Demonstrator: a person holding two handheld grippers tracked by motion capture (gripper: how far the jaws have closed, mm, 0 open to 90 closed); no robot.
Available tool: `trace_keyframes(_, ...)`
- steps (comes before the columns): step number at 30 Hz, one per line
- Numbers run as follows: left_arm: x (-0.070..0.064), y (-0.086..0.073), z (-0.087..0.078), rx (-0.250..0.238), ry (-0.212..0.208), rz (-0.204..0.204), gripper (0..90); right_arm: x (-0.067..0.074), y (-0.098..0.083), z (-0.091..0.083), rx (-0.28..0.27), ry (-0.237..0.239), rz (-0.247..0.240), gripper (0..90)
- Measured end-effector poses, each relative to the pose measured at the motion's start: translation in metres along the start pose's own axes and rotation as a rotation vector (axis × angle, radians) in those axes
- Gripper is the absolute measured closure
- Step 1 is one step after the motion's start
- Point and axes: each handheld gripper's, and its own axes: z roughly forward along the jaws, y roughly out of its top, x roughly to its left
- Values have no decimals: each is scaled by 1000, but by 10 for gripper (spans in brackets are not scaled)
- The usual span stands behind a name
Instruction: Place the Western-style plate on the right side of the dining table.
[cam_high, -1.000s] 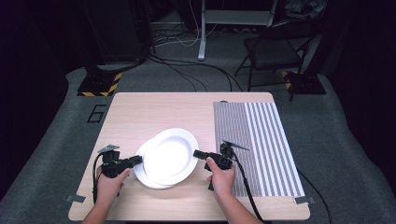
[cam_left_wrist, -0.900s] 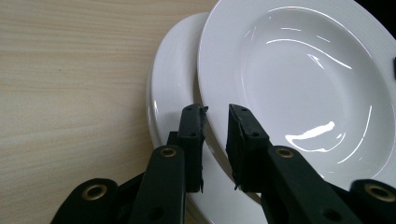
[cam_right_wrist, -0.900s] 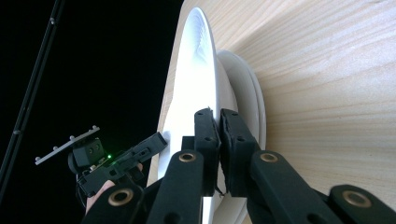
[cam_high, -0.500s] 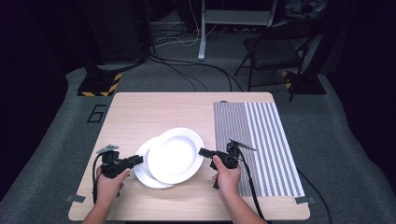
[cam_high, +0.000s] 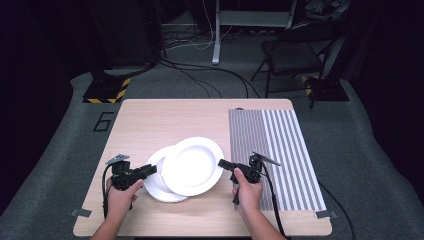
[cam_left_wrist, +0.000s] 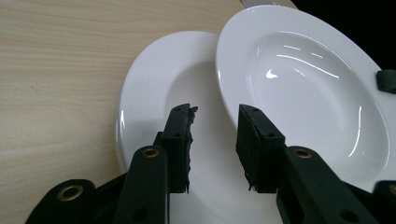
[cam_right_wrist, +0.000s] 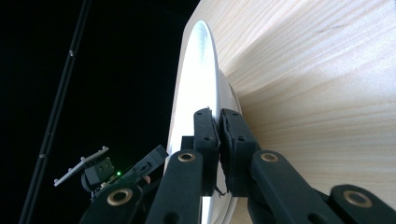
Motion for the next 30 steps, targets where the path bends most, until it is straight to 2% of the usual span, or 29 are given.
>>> trace_keyframes(1, -1, 0, 1, 1, 11, 24, 656, 0, 0, 0, -1, 1, -1, 852)
trace_keyframes(2, -4, 0, 2, 9, 21, 26, 657, -1, -1, -1, -1, 7, 3, 849)
trace_keyframes(3, -6, 0, 3, 14, 35, 55, 661, -1, -1, -1, 0, 9, 0, 848)
trace_keyframes(5, -7, 0, 3, 17, 32, 50, 667, -2, -1, -1, -4, 16, -1, 846)
trace_keyframes(7, -10, -1, 3, 24, 39, 32, 666, -3, -1, -1, -6, 21, 0, 845)
trace_keyframes(10, -11, -3, 4, 8, 15, -47, 655, -4, -2, -1, -3, 26, 6, 844)
trace_keyframes(13, -19, -9, 9, -19, 45, -93, 641, -5, -2, -1, -2, 29, 1, 844)
trace_keyframes(20, -25, -14, 11, -39, 37, -87, 632, -6, -3, -1, -10, 34, 10, 844)
trace_keyframes(23, -26, -17, 12, -47, 40, -97, 645, -7, -3, -2, -10, 33, -4, 843)
trace_keyframes(28, -29, -20, 16, -36, 40, -98, 664, -5, -6, -3, -3, 36, 18, 840)
trace_keyframes(30, -32, -21, 18, -35, 37, -82, 672, -6, -7, -3, -8, 35, 7, 840)
